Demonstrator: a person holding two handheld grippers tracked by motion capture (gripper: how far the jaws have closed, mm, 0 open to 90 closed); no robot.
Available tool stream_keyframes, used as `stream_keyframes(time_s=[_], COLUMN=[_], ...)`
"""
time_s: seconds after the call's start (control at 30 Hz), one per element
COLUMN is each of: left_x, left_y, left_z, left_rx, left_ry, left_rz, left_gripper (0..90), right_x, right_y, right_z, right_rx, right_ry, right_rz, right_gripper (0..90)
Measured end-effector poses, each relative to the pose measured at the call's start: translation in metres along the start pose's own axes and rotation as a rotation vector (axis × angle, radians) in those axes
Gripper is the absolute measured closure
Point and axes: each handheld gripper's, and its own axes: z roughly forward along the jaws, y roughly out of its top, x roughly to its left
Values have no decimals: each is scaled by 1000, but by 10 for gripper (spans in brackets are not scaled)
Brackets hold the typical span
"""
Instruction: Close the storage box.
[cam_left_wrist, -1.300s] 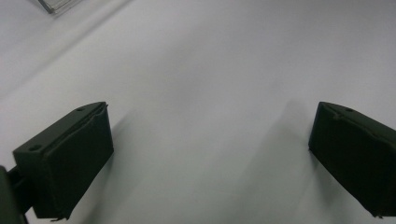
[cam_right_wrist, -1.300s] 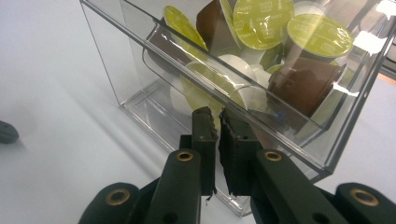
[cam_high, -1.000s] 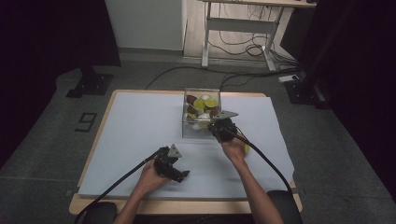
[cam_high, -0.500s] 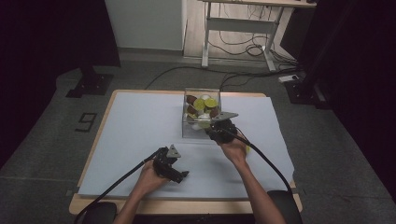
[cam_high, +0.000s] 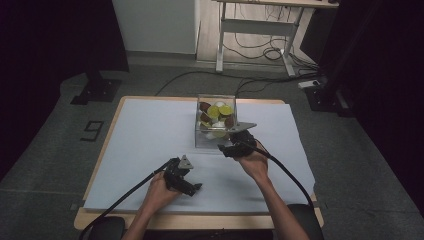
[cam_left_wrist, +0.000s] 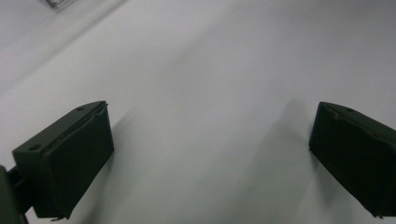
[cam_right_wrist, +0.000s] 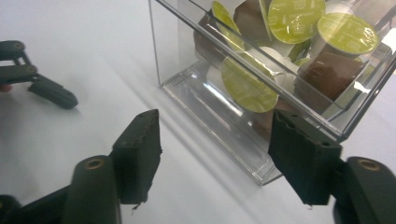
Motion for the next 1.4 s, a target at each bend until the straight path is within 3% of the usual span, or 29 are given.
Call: stream_keyframes(time_s=[0.23, 0.67, 1.2, 1.4], left_x=[0, 0, 0, 0], left_y=[0, 0, 0, 0], left_z=[0, 0, 0, 0], left_rx=[-1, -1, -2, -2], left_ry=[-1, 0, -1, -2], left_rz=[-3, -2, -2, -3], left_gripper=[0, 0, 0, 0], right_x=[4, -5, -17, -24], right_y=[-1, -16, -40, -54], right_z=[-12, -33, -56, -61], right_rx=[5, 30, 47, 55], right_ry=[0, -13, -84, -102], right_rz=[-20, 8, 10, 46], right_gripper=[290, 212, 180, 168])
